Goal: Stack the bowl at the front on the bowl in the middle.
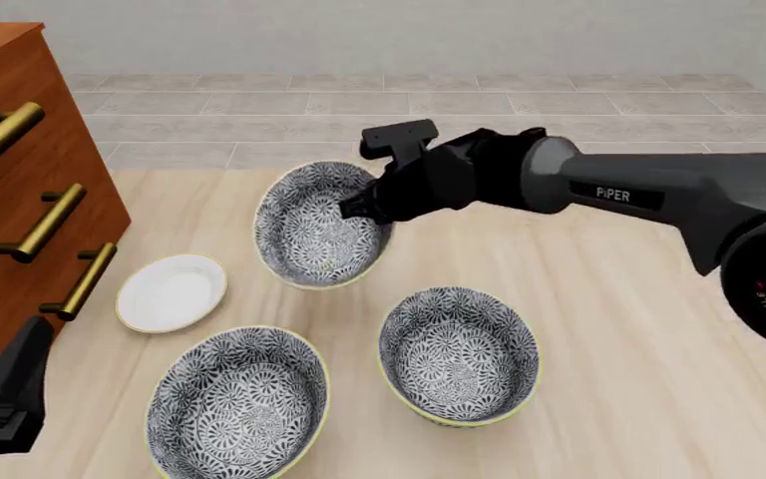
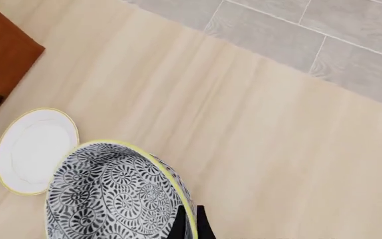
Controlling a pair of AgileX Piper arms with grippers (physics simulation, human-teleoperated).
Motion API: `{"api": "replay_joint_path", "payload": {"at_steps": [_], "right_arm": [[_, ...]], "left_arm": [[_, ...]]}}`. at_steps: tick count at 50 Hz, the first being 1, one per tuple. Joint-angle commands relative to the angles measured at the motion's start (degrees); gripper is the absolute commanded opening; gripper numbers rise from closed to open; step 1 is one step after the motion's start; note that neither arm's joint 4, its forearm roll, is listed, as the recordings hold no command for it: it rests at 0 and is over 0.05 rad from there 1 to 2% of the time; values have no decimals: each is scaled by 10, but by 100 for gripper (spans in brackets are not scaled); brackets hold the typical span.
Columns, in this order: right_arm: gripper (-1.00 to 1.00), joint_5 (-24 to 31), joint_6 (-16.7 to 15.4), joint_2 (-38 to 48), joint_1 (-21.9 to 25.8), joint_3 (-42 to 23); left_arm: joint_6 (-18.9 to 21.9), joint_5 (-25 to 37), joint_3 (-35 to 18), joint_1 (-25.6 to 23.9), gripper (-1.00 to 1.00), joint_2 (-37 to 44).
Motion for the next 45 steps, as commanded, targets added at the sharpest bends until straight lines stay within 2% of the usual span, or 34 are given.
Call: {"api": "replay_joint_path", "payload": {"at_steps": [1,11,18,23,25,29,31,45], "right_arm": [[-100,5,1,-49,0,9],[-100,20,-3,-105,-5,18],[-100,17,-4,-113,-5,25],[-100,16,-4,-120,-4,32],[-100,17,-3,-126,-3,34],[-100,19,-2,-147,3,44],[-100,21,-1,-153,4,47],[-100,6,1,-257,9,136]], "left_arm": [[-2,-11,0,-3,100,8],[-6,3,0,-7,100,-11],[-12,5,0,-7,100,-10],[0,-5,0,1,100,5],[24,-6,0,4,100,7],[-13,21,-1,-6,100,-33],[-11,21,-2,-2,100,-36],[-8,20,-1,-5,100,-37]]}}
